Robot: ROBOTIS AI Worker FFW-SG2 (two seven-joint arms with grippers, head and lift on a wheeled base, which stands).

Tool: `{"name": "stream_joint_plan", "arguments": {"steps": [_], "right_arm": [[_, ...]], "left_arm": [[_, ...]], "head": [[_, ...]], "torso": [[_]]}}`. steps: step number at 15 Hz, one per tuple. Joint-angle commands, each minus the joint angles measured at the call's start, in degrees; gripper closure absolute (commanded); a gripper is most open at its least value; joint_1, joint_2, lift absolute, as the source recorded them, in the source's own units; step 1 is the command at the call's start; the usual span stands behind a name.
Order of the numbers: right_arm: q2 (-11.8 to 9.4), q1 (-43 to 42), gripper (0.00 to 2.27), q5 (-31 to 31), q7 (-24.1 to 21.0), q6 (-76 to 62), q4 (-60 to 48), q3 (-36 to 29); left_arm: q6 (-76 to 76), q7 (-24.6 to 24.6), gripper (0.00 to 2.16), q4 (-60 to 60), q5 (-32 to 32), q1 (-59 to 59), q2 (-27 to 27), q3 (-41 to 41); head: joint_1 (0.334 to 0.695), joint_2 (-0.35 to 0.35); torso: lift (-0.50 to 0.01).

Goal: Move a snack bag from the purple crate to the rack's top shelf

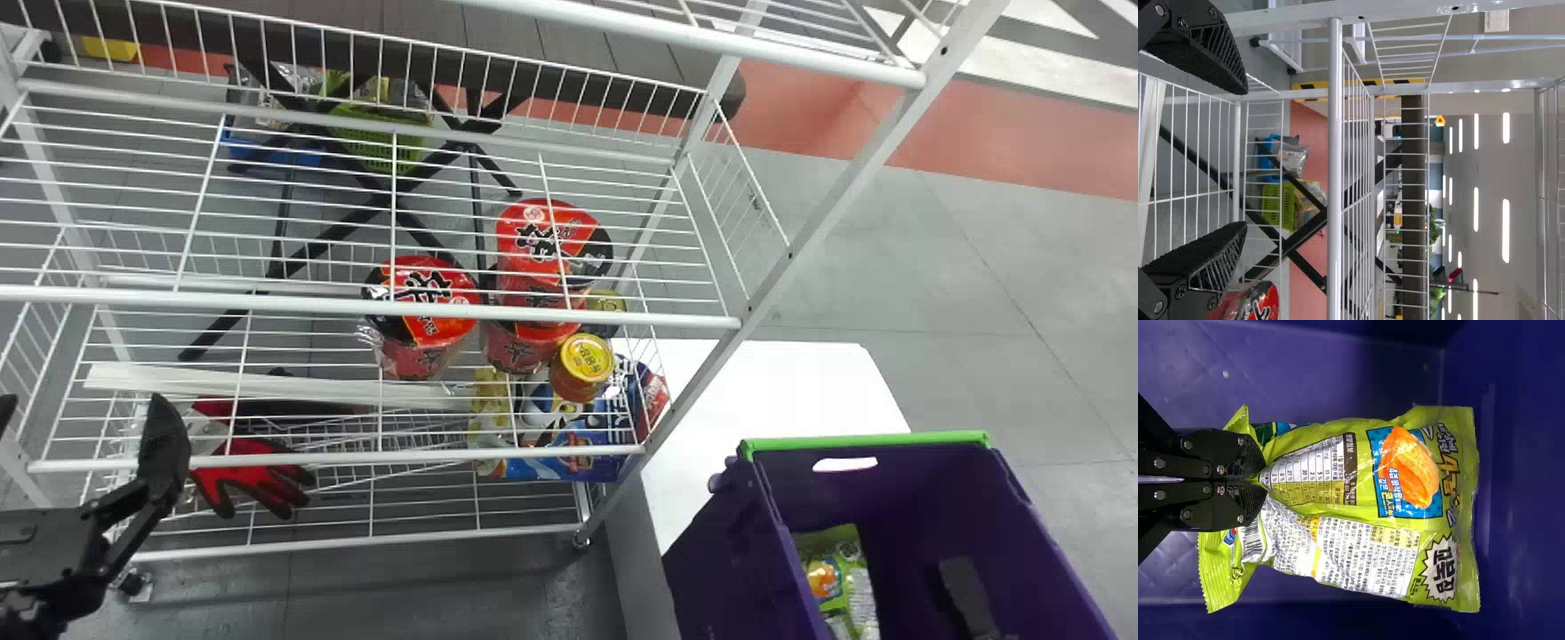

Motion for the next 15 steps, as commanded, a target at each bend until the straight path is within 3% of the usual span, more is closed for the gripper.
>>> {"name": "stream_joint_plan", "arguments": {"steps": [1, 7, 15], "right_arm": [[0.72, 0.70, 1.92, -0.50, -0.13, -1.22, -0.10, 0.07], [3.62, 2.90, 1.91, -1.82, 1.45, 0.18, -5.20, -0.02], [9.15, 7.99, 1.92, -1.82, 4.00, 4.23, -16.63, -2.30]], "left_arm": [[0.00, 0.00, 0.11, 0.47, -0.04, -0.27, 0.00, 0.16], [0.00, 0.00, 0.11, 1.43, -0.13, -0.35, 0.09, 0.16], [-0.35, 0.79, 0.11, 1.61, -0.48, 0.79, 0.53, 0.25]], "head": [[0.695, -0.350], [0.695, -0.350], [0.695, -0.350]], "torso": [[-0.383], [-0.359], [-0.326]]}}
